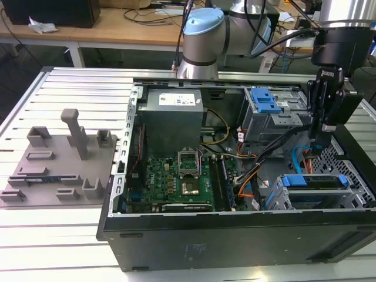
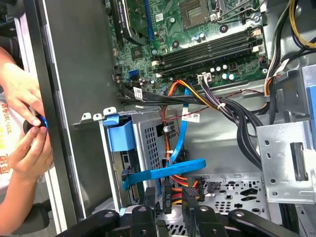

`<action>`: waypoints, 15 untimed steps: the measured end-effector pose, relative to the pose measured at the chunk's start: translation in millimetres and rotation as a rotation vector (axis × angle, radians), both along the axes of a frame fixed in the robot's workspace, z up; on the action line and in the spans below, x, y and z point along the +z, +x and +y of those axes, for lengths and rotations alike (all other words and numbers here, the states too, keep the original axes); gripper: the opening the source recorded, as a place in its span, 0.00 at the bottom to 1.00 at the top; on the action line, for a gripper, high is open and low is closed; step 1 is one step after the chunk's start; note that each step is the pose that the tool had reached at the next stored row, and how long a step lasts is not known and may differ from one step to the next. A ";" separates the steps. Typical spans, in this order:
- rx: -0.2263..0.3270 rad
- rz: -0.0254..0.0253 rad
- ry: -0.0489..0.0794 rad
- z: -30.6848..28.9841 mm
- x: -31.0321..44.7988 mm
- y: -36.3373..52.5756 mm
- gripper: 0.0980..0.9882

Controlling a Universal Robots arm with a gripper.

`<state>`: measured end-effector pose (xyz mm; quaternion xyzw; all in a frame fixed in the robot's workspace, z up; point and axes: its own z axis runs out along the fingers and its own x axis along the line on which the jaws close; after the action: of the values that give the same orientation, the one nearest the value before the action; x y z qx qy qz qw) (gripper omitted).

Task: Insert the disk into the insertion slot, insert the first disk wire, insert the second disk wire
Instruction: 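Insert the first disk wire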

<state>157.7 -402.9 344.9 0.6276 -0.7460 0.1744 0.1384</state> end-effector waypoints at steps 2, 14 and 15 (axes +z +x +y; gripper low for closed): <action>0.000 0.0000 0.000 0.0 -0.8 0.0 0.28; 0.000 0.0000 0.000 -0.2 -5.8 -0.4 0.26; 0.000 0.0000 0.000 -0.2 -6.0 -0.5 0.19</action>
<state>157.3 -403.1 338.9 0.6277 -0.7460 0.1744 0.1384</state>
